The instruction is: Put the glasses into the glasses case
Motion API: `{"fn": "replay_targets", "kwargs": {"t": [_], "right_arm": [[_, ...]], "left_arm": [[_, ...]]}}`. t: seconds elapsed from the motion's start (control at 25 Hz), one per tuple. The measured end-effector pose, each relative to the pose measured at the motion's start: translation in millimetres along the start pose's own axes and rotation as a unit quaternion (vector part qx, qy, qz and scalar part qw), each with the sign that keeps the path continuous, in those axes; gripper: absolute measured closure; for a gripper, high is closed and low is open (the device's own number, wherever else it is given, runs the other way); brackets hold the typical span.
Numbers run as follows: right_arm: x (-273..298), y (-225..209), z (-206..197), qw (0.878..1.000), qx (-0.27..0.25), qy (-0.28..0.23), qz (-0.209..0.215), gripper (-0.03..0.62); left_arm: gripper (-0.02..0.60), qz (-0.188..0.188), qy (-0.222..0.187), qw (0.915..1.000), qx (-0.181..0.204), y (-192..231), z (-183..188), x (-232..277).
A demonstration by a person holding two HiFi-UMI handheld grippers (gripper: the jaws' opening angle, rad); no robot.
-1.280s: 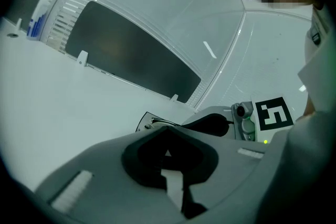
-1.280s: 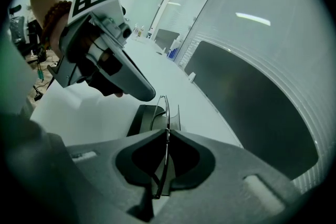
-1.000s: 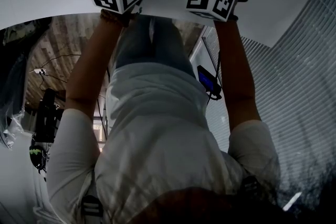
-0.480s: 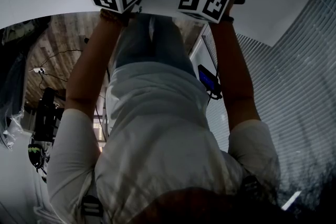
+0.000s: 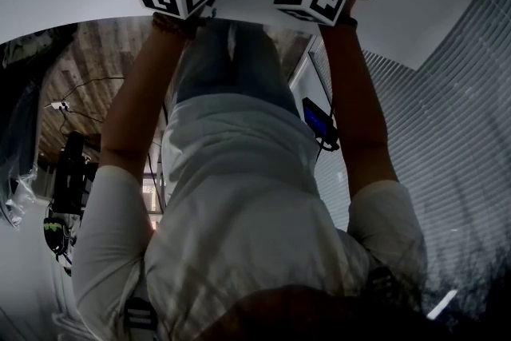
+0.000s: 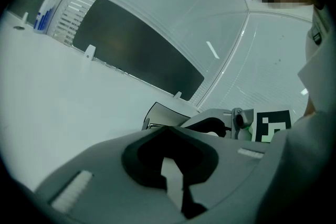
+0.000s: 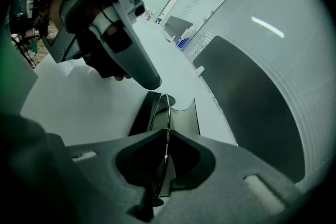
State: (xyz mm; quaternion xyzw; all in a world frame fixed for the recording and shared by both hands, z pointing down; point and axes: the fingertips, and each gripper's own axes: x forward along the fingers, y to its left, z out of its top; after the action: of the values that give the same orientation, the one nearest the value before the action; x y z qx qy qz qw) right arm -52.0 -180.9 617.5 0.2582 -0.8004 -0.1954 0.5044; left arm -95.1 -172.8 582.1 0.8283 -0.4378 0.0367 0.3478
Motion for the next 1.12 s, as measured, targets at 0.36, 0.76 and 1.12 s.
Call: {"fn": "replay_targets", "kwargs": {"t": [0.36,0.76,1.12], "right_arm": [[-7,-3,1,0.999,0.022,-0.004,0.031,0.54],[-23,-8,17,0.997,0.056,-0.022,0.057,0.519],[-85,-34,40,0.989,0.118,-0.064,0.064,0.591]], "left_arm": [[0.583,0.001,-0.002,1.0,-0.003,-4,5,-4],[0.582,0.001,0.002,1.0,-0.004,-7,12,-16],[0.583,-0.025,-0.007,0.9992,0.03,-61,43,-40]]}}
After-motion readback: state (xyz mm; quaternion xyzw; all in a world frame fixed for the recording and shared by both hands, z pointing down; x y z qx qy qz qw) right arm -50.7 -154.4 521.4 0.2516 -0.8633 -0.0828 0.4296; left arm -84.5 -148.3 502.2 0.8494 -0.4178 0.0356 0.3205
